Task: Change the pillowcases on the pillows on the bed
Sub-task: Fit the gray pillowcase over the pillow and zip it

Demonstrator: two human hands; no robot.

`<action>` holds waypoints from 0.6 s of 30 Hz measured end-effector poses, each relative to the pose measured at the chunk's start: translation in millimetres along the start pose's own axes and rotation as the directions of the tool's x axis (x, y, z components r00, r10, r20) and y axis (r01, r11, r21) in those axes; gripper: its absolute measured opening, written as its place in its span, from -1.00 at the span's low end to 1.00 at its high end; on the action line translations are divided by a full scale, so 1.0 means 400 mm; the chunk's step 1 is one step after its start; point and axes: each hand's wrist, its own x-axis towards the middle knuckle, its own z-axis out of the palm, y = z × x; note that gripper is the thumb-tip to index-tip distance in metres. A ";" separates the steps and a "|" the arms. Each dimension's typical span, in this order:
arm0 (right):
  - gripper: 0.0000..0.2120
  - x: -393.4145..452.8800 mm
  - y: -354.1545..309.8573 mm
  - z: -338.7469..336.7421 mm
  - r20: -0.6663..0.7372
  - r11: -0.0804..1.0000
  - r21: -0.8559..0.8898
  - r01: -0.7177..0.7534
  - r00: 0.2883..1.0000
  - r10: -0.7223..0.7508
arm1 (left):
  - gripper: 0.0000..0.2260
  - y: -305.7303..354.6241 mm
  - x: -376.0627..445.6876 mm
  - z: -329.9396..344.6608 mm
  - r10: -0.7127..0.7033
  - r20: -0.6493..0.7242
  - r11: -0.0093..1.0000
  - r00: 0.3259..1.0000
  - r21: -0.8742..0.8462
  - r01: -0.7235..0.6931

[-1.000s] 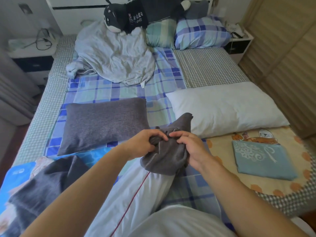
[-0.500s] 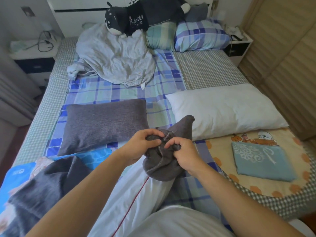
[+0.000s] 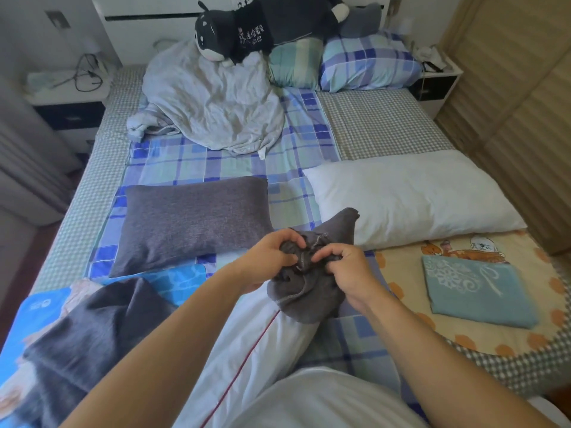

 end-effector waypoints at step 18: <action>-0.59 -0.071 -0.020 0.005 0.298 0.931 0.283 -0.229 0.944 0.142 | -0.70 -0.068 -0.020 -0.026 0.079 -0.134 0.989 0.988 -0.115 -0.095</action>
